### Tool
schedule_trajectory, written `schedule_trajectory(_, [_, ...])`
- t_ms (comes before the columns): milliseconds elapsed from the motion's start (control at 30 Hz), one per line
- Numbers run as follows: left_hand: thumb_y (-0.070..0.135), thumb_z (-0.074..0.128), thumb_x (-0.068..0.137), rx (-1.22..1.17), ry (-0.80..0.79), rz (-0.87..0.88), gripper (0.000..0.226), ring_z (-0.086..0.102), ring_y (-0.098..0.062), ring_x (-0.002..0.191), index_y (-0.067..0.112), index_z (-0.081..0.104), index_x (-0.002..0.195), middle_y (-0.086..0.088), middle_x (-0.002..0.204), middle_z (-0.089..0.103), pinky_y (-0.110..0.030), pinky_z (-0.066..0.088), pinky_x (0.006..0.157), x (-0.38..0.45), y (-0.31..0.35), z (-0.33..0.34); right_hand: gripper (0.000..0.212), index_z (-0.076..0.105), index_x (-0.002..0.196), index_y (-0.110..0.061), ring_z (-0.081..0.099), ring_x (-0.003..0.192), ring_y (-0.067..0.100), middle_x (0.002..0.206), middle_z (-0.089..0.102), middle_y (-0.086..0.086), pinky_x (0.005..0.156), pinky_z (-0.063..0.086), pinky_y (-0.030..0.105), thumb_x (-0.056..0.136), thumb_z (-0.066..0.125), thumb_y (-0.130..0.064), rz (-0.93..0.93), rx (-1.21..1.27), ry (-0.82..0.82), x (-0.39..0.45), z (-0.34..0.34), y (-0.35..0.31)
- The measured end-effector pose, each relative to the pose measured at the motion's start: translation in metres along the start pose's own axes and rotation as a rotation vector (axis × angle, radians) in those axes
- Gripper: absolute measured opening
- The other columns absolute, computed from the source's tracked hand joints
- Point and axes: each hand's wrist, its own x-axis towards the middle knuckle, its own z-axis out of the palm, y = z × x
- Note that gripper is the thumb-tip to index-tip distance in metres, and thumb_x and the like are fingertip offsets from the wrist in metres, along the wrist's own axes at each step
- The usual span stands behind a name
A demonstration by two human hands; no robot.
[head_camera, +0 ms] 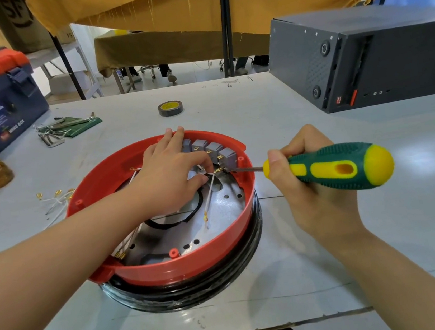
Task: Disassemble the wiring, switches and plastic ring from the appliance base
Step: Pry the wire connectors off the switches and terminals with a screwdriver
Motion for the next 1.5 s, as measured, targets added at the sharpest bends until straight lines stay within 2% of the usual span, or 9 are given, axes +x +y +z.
schedule_trajectory(200, [0.037,0.049,0.095,0.011,-0.008,0.008,0.022,-0.007,-0.030,0.146,0.040,0.055,0.116,-0.014,0.159,-0.001,-0.046,0.004,0.116,-0.001,0.000,-0.001,0.026,0.041,0.068,-0.024,0.051,0.058,-0.002,0.061,0.056,-0.003,0.059,0.036,0.005,0.087,0.057,-0.014,-0.061,0.088,0.009,0.003,-0.003,0.008])
schedule_trajectory(300, [0.038,0.049,0.095,0.032,-0.014,0.005,0.024,-0.007,-0.031,0.146,0.039,0.054,0.118,-0.015,0.159,-0.001,-0.047,0.005,0.116,0.000,0.000,-0.001,0.026,0.041,0.068,-0.018,0.048,0.057,-0.003,0.060,0.052,0.002,0.057,0.035,0.004,0.086,0.059,-0.018,-0.031,0.086,0.010,0.004,-0.004,0.012])
schedule_trajectory(667, [0.038,0.051,0.094,0.033,-0.009,0.007,0.023,-0.007,-0.031,0.146,0.039,0.054,0.117,-0.015,0.159,-0.001,-0.047,0.005,0.116,0.001,-0.001,0.000,0.027,0.038,0.065,-0.022,0.048,0.057,-0.003,0.062,0.050,-0.006,0.059,0.036,0.006,0.085,0.056,-0.018,0.013,0.109,0.032,0.007,-0.003,0.014])
schedule_trajectory(800, [0.040,0.051,0.093,0.033,-0.017,0.012,0.023,-0.006,-0.030,0.147,0.040,0.054,0.117,-0.014,0.159,-0.001,-0.046,0.005,0.116,0.001,0.000,0.000,0.031,0.040,0.057,-0.029,0.047,0.046,0.001,0.050,0.048,-0.007,0.052,0.036,0.007,0.081,0.057,-0.018,0.169,0.366,0.046,0.009,0.003,0.015])
schedule_trajectory(933, [0.040,0.051,0.094,0.015,-0.020,0.012,0.022,-0.006,-0.028,0.147,0.041,0.053,0.116,-0.013,0.159,-0.001,-0.044,0.004,0.116,-0.001,-0.001,-0.002,0.026,0.042,0.066,-0.015,0.047,0.053,-0.004,0.053,0.049,0.003,0.056,0.035,0.004,0.085,0.059,-0.014,-0.014,0.167,-0.011,0.005,0.006,0.012])
schedule_trajectory(1067, [0.038,0.052,0.094,0.005,-0.017,0.011,0.020,-0.006,-0.028,0.147,0.040,0.055,0.114,-0.014,0.159,-0.001,-0.043,0.003,0.116,-0.001,0.001,-0.002,0.029,0.040,0.066,-0.010,0.047,0.056,0.000,0.062,0.053,0.006,0.059,0.037,0.009,0.084,0.054,-0.028,-0.003,0.141,0.049,0.006,-0.002,0.012])
schedule_trajectory(1233, [0.037,0.052,0.094,-0.002,-0.024,0.045,0.020,-0.005,-0.027,0.147,0.042,0.056,0.113,-0.013,0.159,0.001,-0.041,0.003,0.116,-0.003,0.000,-0.005,0.028,0.039,0.068,-0.019,0.047,0.051,-0.001,0.051,0.048,-0.008,0.055,0.034,0.006,0.086,0.060,-0.024,-0.054,0.101,0.011,0.006,-0.005,0.005])
schedule_trajectory(1367, [0.034,0.053,0.094,-0.009,-0.082,0.084,0.023,-0.007,-0.027,0.147,0.042,0.055,0.115,-0.013,0.159,-0.002,-0.043,0.005,0.118,-0.004,0.001,-0.012,0.018,0.049,0.070,-0.007,0.050,0.053,-0.005,0.055,0.051,-0.010,0.056,0.034,0.003,0.085,0.058,-0.011,-0.091,0.054,-0.024,0.009,-0.009,-0.002])
schedule_trajectory(1500, [0.034,0.051,0.095,-0.006,-0.192,0.053,0.025,-0.013,-0.025,0.146,0.047,0.054,0.116,-0.010,0.160,-0.006,-0.045,-0.001,0.117,-0.002,0.003,-0.024,0.015,0.055,0.073,-0.002,0.049,0.061,-0.020,0.061,0.046,-0.017,0.056,0.033,-0.005,0.084,0.060,-0.010,-0.098,-0.111,-0.063,0.010,-0.010,-0.011])
